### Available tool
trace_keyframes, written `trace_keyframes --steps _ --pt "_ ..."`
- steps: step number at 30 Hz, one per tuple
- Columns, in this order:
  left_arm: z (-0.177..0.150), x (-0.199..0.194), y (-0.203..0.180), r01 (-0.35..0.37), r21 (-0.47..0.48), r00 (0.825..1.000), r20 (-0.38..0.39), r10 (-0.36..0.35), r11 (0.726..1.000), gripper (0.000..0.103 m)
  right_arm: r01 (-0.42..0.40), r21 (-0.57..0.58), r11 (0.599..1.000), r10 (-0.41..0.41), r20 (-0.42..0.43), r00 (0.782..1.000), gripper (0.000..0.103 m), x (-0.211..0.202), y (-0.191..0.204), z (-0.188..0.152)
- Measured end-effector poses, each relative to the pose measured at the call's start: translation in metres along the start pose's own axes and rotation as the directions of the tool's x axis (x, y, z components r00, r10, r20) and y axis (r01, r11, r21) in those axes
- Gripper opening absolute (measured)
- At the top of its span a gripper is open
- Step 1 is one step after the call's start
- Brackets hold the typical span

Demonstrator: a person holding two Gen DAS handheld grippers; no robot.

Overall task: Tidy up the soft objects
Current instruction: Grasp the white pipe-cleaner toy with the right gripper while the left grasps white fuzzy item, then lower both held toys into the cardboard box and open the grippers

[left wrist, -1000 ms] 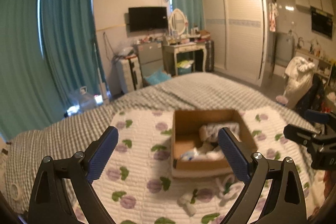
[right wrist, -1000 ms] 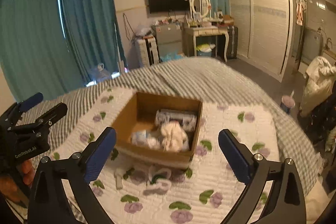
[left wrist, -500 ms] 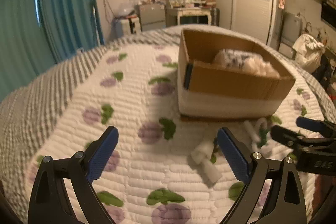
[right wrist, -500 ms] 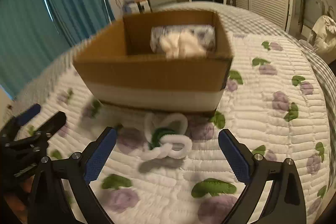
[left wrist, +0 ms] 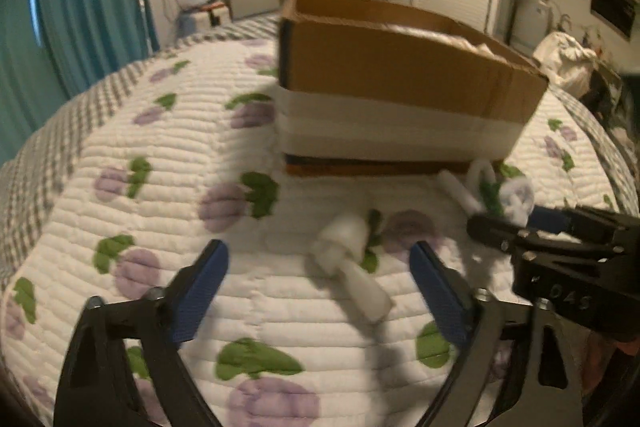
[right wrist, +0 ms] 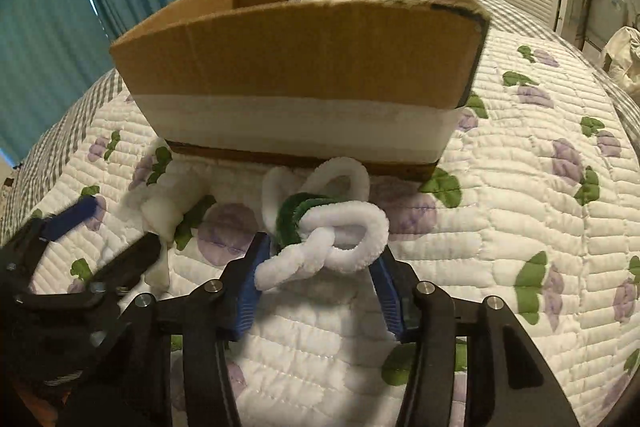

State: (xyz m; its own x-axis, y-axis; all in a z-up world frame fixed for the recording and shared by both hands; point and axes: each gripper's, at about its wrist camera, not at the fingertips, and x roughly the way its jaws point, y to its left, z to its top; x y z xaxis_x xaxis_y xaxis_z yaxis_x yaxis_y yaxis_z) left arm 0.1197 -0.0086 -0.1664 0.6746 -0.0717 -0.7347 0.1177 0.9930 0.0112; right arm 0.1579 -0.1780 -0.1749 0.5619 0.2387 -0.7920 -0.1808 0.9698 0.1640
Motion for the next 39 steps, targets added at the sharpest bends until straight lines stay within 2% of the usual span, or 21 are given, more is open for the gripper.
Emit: trace_keyframes --steps 2,4,6,8,11,18,26,34,39 --pt "0.000 0.009 -0.005 -0.005 0.017 0.999 -0.039 0.006 1.000 0.065 0.001 0.016 1.000 -0.001 0.013 1.000 0.050 -0.005 -0.004 0.002" --pt "-0.001 0.018 -0.007 -0.003 0.025 0.997 -0.072 0.004 1.000 0.056 -0.003 0.027 1.000 0.002 0.023 1.000 0.050 -0.009 -0.008 0.004" --pt "0.000 0.021 -0.007 0.016 0.021 0.998 -0.068 -0.014 1.000 0.051 -0.006 0.030 1.000 0.005 0.033 0.999 0.050 -0.012 -0.008 0.006" --pt "0.001 0.023 -0.007 0.032 0.019 0.997 -0.068 -0.031 0.999 0.036 -0.007 0.028 1.000 0.006 0.037 0.999 0.050 -0.013 -0.008 0.007" --pt "0.000 0.023 -0.006 0.032 0.008 0.997 -0.070 -0.032 0.999 0.030 -0.014 0.022 1.000 0.014 0.036 0.999 0.050 -0.012 -0.005 0.007" --pt "0.001 0.010 -0.008 0.032 0.010 0.998 -0.050 -0.032 0.999 0.030 -0.018 0.009 1.000 0.017 0.058 0.998 0.050 -0.024 0.000 0.008" --pt "0.016 -0.021 -0.017 0.053 0.026 0.999 0.006 -0.053 0.998 0.030 -0.024 -0.003 1.000 0.024 0.105 0.994 0.050 -0.056 0.005 0.015" --pt "0.045 -0.065 -0.023 0.051 0.068 0.995 0.083 -0.056 0.996 0.030 -0.013 -0.023 1.000 0.017 0.180 0.984 0.050 -0.104 0.009 0.030" --pt "0.076 -0.090 -0.022 0.046 0.061 0.990 0.130 -0.053 0.997 0.030 0.011 -0.063 0.998 0.005 0.239 0.971 0.050 -0.139 0.018 0.053"
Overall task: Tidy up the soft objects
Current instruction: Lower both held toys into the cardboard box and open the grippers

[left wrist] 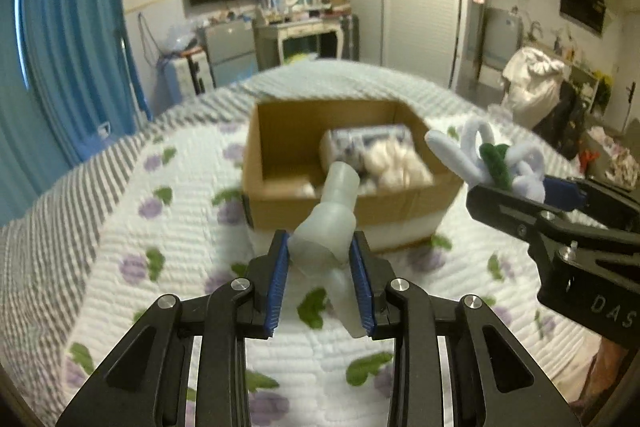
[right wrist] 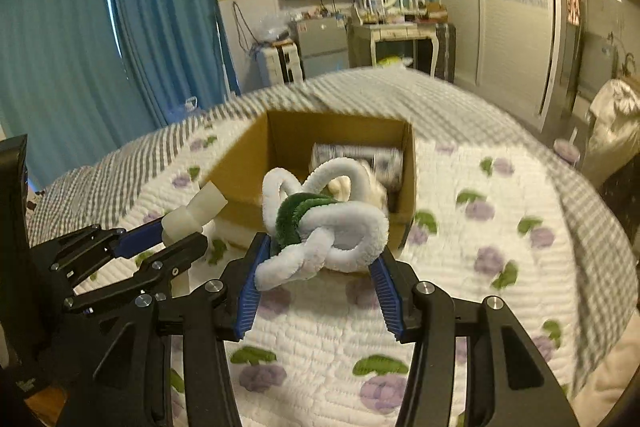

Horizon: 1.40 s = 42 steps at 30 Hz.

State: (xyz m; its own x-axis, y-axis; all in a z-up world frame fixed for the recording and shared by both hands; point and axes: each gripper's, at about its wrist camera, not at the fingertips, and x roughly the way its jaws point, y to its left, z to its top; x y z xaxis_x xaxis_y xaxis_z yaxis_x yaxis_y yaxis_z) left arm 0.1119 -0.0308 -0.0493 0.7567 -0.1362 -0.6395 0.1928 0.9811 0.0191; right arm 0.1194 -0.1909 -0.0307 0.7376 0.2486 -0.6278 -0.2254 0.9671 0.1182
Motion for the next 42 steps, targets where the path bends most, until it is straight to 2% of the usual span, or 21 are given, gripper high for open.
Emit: trace_keyframes --steps 5,9,13,18,25,30,33,34,35,37,40,41,42 --pt "0.039 -0.015 0.008 0.006 -0.012 0.998 0.062 -0.006 1.000 0.030 0.011 -0.048 0.999 -0.008 0.057 0.998 0.050 -0.018 0.004 0.041" --pt "0.065 -0.010 0.014 -0.007 0.005 0.996 0.094 0.006 1.000 0.030 0.011 -0.079 0.997 -0.003 0.090 0.996 0.050 -0.022 0.005 0.070" --pt "0.082 0.009 0.021 -0.008 0.001 0.995 0.101 0.008 1.000 0.030 -0.005 -0.096 0.995 0.014 0.099 0.995 0.050 -0.009 0.002 0.096" --pt "0.092 0.051 0.021 -0.031 0.023 0.996 0.079 0.029 0.999 0.030 -0.020 -0.103 0.995 0.029 0.087 0.996 0.050 0.020 -0.003 0.117" --pt "0.089 0.109 0.028 -0.033 0.038 0.999 0.005 0.033 0.999 0.030 -0.043 -0.106 0.993 0.044 0.005 0.999 0.050 0.085 -0.011 0.127" --pt "0.084 0.124 0.030 -0.015 0.039 1.000 -0.003 0.015 0.999 0.031 -0.067 -0.099 0.993 0.064 -0.038 0.997 0.050 0.121 -0.013 0.116" --pt "0.080 0.125 0.027 -0.014 0.052 1.000 0.028 0.013 0.999 0.034 -0.076 -0.088 0.993 0.072 -0.053 0.996 0.050 0.138 -0.014 0.110" --pt "0.080 0.125 0.026 -0.007 0.057 0.999 0.034 0.005 0.998 0.041 -0.080 -0.082 0.993 0.075 -0.057 0.995 0.050 0.142 -0.015 0.108" --pt "0.080 0.125 0.024 -0.017 0.063 0.999 0.040 0.015 0.998 0.061 -0.086 -0.073 0.994 0.082 -0.064 0.995 0.050 0.146 -0.016 0.106" --pt "0.079 0.124 0.025 -0.061 0.055 0.997 0.053 0.058 0.997 0.090 -0.084 -0.071 0.994 0.079 -0.067 0.995 0.051 0.150 -0.016 0.106" --pt "0.080 0.122 0.031 -0.026 0.018 0.998 0.055 0.025 0.999 0.090 -0.077 -0.057 0.995 0.074 -0.061 0.995 0.061 0.148 -0.017 0.109" --pt "0.081 0.120 0.032 -0.026 0.005 0.999 0.047 0.026 1.000 0.090 -0.082 -0.040 0.996 0.079 -0.057 0.995 0.070 0.146 -0.019 0.111" --pt "0.082 0.118 0.034 -0.028 0.001 0.998 0.050 0.028 1.000 0.090 -0.080 -0.025 0.997 0.078 -0.048 0.996 0.074 0.142 -0.022 0.112"
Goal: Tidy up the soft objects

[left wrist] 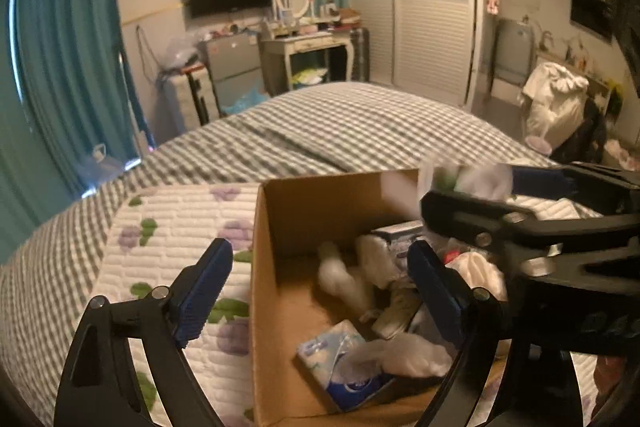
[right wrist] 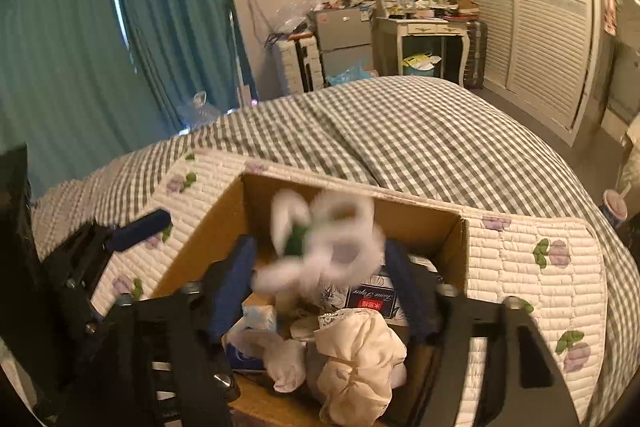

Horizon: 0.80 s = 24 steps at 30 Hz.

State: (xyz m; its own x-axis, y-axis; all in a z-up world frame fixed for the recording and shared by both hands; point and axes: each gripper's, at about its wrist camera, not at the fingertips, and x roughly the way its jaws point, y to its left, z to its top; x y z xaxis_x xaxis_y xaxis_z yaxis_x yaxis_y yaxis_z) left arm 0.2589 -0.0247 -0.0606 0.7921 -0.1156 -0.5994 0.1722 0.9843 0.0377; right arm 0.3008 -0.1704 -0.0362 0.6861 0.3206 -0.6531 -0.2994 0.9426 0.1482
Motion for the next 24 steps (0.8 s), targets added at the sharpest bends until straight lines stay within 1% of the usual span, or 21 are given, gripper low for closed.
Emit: trace_keyframes --steps 4,7,8,9,13,17,19,20,22,24 --pt "0.008 -0.017 0.000 -0.013 0.000 1.000 0.014 0.013 1.000 0.090 0.021 -0.001 1.000 -0.021 0.022 1.000 0.074 -0.023 0.001 0.007" --pt "0.016 -0.039 -0.002 -0.025 0.010 0.999 0.035 0.024 1.000 0.090 0.040 0.007 0.999 -0.041 0.051 0.998 0.074 -0.052 0.000 0.016" --pt "0.019 -0.047 -0.003 -0.029 0.013 0.999 0.044 0.028 0.999 0.090 0.046 0.015 0.999 -0.047 0.067 0.997 0.074 -0.068 0.000 0.020" --pt "0.025 -0.062 -0.004 -0.037 0.017 0.998 0.058 0.035 0.999 0.090 0.049 0.017 0.999 -0.050 0.075 0.996 0.074 -0.077 0.001 0.022" --pt "0.043 -0.111 -0.008 -0.055 0.018 0.992 0.112 0.052 0.998 0.090 0.069 0.023 0.997 -0.071 0.133 0.988 0.075 -0.137 0.006 0.034" --pt "0.060 -0.165 -0.012 -0.063 0.019 0.982 0.177 0.059 0.998 0.090 0.089 0.027 0.996 -0.093 0.201 0.975 0.079 -0.201 0.011 0.042" --pt "0.065 -0.191 -0.015 -0.062 0.024 0.975 0.214 0.055 0.998 0.090 0.093 0.026 0.995 -0.097 0.225 0.970 0.080 -0.224 0.012 0.043" --pt "0.068 -0.198 -0.014 -0.058 0.024 0.973 0.226 0.052 0.998 0.090 0.100 0.023 0.995 -0.103 0.243 0.965 0.083 -0.241 0.015 0.043" --pt "0.072 -0.225 -0.017 -0.052 0.015 0.962 0.268 0.046 0.999 0.091 0.112 0.018 0.994 -0.112 0.268 0.957 0.087 -0.262 0.020 0.041" --pt "0.072 -0.244 -0.016 -0.049 0.005 0.953 0.299 0.046 0.999 0.096 0.129 0.010 0.992 -0.126 0.308 0.943 0.095 -0.287 0.026 0.037"
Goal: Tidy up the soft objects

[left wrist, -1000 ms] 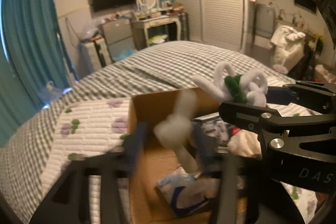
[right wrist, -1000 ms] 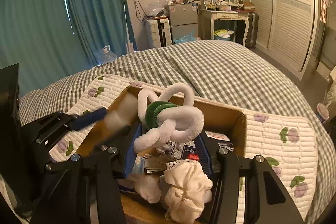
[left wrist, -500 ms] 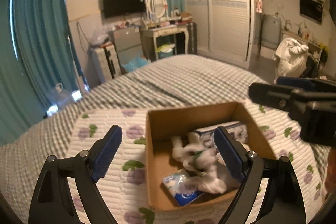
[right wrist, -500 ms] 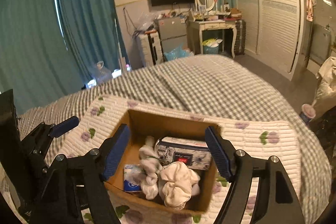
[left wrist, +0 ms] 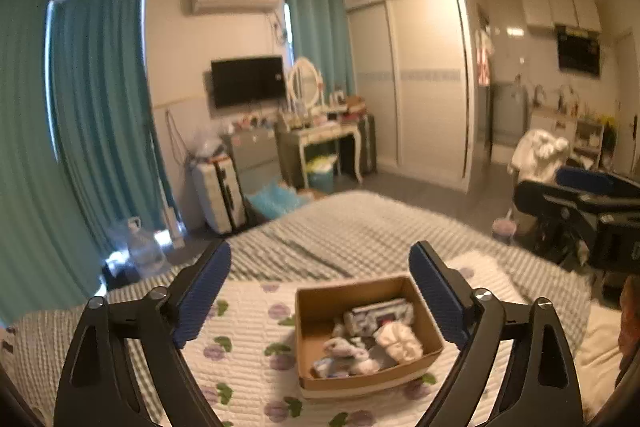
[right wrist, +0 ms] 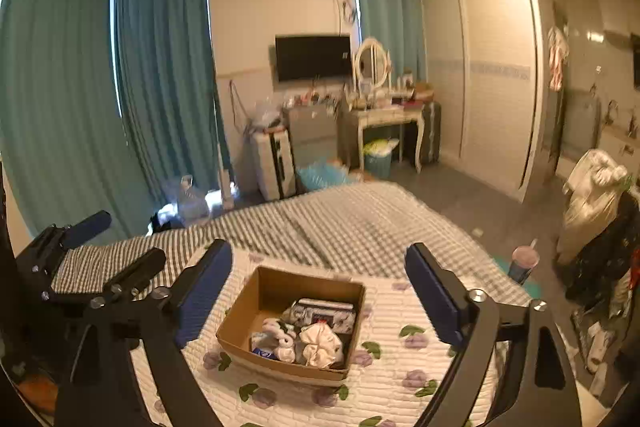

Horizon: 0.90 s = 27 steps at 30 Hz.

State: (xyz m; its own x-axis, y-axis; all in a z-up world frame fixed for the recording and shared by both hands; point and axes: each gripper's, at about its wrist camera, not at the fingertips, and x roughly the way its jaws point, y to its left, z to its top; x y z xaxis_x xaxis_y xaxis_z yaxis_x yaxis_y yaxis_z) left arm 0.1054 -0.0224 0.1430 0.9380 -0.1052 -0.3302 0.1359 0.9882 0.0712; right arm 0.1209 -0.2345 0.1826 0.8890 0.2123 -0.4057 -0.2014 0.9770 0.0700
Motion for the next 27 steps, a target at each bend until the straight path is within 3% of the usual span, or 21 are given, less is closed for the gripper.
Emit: trace_keyframes --steps 1,3,5,10,14,19,27 --pt "0.002 -0.007 0.001 -0.002 -0.003 1.000 0.016 0.002 1.000 0.100 0.006 -0.007 1.000 -0.006 0.031 1.000 0.096 -0.015 0.002 0.000" --pt "0.003 -0.025 0.004 -0.009 -0.005 0.998 0.063 0.010 1.000 0.101 0.011 -0.008 1.000 -0.011 0.074 0.997 0.103 -0.034 0.004 0.000" --pt "0.001 -0.034 0.006 -0.015 -0.004 0.996 0.092 0.015 1.000 0.101 0.009 -0.009 1.000 -0.008 0.105 0.994 0.103 -0.049 0.006 -0.005" --pt "-0.022 -0.046 0.011 -0.051 -0.018 0.989 0.138 0.053 0.999 0.101 0.022 0.003 1.000 -0.022 0.113 0.993 0.103 -0.056 0.009 -0.035" --pt "-0.053 -0.035 0.009 -0.064 -0.019 0.986 0.151 0.066 0.998 0.101 0.029 0.064 0.998 -0.038 0.143 0.989 0.103 -0.036 0.007 -0.069" --pt "-0.085 -0.002 0.010 -0.079 -0.024 0.993 0.091 0.081 0.997 0.101 0.026 0.043 0.999 -0.031 0.129 0.991 0.103 0.007 0.016 -0.105" --pt "-0.120 0.034 0.014 -0.124 -0.024 0.991 0.049 0.125 0.992 0.101 0.013 0.075 0.997 -0.016 0.034 0.999 0.103 0.063 0.007 -0.144"
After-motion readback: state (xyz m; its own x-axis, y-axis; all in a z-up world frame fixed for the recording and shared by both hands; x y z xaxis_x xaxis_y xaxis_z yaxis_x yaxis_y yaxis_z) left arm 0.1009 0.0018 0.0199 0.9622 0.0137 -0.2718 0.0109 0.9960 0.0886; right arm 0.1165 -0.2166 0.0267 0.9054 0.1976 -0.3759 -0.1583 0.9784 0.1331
